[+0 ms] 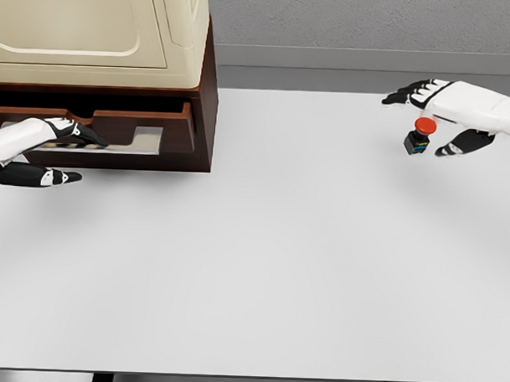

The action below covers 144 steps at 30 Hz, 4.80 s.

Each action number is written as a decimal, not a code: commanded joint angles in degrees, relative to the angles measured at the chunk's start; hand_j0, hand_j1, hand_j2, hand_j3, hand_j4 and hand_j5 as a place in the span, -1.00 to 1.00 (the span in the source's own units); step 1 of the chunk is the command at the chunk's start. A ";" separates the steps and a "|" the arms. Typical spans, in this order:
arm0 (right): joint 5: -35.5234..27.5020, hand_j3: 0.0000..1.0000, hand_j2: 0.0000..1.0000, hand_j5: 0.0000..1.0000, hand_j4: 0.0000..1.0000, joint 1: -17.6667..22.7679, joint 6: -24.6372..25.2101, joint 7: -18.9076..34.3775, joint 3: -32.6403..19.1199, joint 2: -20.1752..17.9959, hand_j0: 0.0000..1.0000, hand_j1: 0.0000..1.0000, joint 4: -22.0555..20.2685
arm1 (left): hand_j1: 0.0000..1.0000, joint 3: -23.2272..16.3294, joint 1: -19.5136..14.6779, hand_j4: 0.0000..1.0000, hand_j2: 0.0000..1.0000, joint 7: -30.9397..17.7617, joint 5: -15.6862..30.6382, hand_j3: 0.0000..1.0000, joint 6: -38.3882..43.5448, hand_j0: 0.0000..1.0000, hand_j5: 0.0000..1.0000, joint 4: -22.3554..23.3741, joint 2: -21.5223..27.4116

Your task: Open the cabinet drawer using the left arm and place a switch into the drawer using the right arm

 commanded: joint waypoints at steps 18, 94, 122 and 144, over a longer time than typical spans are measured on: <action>8.40 1.00 1.00 1.00 1.00 -12.92 0.11 0.26 10.64 8.76 1.00 1.00 23.96 | 0.41 -0.14 0.17 0.41 0.41 0.23 1.43 0.41 -0.10 0.41 0.41 -2.02 2.55; 16.49 0.76 0.76 0.76 0.76 -16.09 0.11 0.09 11.69 15.97 0.76 0.76 36.01 | 0.32 0.03 3.51 0.32 0.32 0.32 4.77 0.32 -0.10 0.32 0.32 -5.10 6.15; 18.16 -0.12 -0.12 -0.12 -0.12 -15.56 0.11 -0.18 13.36 15.27 -0.12 -0.12 32.94 | 0.32 0.03 5.62 0.32 0.32 0.32 5.21 0.32 -0.10 0.32 0.32 -6.77 7.56; 7.88 -0.36 -0.36 -0.36 -0.36 -14.85 0.11 -4.92 13.36 0.68 -0.36 -0.36 -7.14 | 0.32 0.82 7.12 0.32 0.32 0.58 6.26 0.32 -0.10 0.32 0.32 -8.09 10.11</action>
